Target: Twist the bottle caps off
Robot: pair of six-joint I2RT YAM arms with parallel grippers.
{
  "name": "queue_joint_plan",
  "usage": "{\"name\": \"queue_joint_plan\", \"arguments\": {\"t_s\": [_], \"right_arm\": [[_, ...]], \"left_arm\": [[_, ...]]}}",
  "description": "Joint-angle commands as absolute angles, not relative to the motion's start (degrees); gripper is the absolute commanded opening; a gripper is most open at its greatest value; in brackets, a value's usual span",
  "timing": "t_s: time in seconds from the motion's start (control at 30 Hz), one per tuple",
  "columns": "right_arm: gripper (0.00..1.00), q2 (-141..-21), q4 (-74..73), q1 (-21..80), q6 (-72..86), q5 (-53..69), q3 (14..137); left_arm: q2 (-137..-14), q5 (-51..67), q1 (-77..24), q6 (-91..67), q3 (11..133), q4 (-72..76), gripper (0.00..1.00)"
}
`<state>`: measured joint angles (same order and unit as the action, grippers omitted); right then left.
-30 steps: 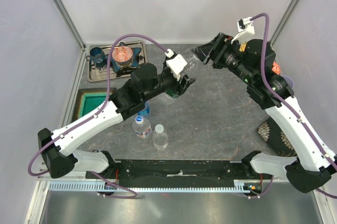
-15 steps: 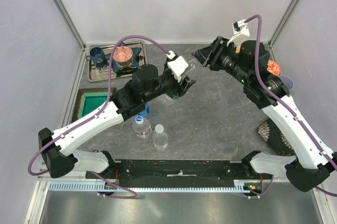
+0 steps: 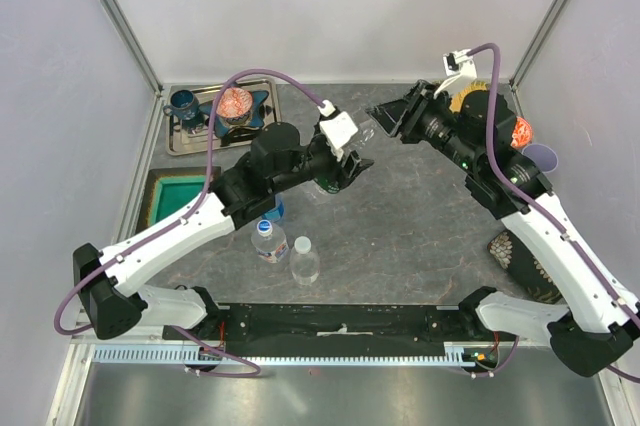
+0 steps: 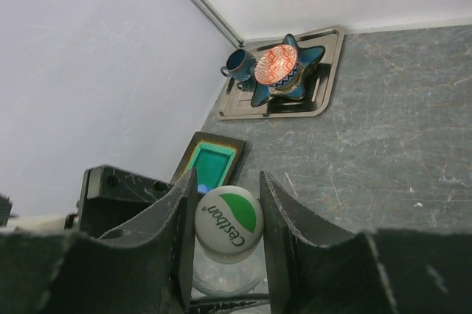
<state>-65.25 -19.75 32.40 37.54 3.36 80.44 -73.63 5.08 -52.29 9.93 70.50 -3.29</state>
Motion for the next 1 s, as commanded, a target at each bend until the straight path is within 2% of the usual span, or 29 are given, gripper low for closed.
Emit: {"name": "queue_joint_plan", "arguments": {"t_s": [0.0, 0.13, 0.2, 0.37, 0.73, 0.8, 0.9, 0.97], "right_arm": [[0.0, -62.1, -10.8, 32.4, 30.5, 12.9, 79.5], [0.0, -60.9, -4.9, 32.3, 27.5, 25.0, 78.4], [0.0, -59.6, -1.2, 32.3, 25.5, 29.2, 76.9], [0.0, -58.6, 3.8, 32.3, 24.5, 42.1, 76.5], [0.0, -62.3, 14.7, 32.3, 30.9, 65.4, 77.3], [0.0, -63.1, 20.1, 32.3, 35.1, 67.1, 74.6], [0.0, -63.2, 20.2, 32.5, 35.1, 66.7, 73.1], [0.0, -62.8, 19.6, 32.5, 34.5, 65.1, 72.9]], "left_arm": [[-71.5, 28.2, -50.7, 6.0, 73.6, -4.1, 0.06], [-72.8, 51.1, -43.4, -3.8, 75.4, -0.9, 0.07], [-74.4, 62.8, -40.7, -11.9, 76.0, 5.6, 0.07], [-78.5, 78.0, -35.3, -32.3, 74.5, 26.5, 0.08], [-88.9, 82.6, -35.0, -69.5, 74.1, 68.1, 0.11], [-91.2, 82.5, -35.0, -77.0, 75.4, 76.5, 0.11], [-94.3, 82.4, -35.0, -84.0, 77.0, 83.6, 0.12], [-94.9, 82.3, -35.0, -84.7, 77.3, 84.0, 0.12]]}}
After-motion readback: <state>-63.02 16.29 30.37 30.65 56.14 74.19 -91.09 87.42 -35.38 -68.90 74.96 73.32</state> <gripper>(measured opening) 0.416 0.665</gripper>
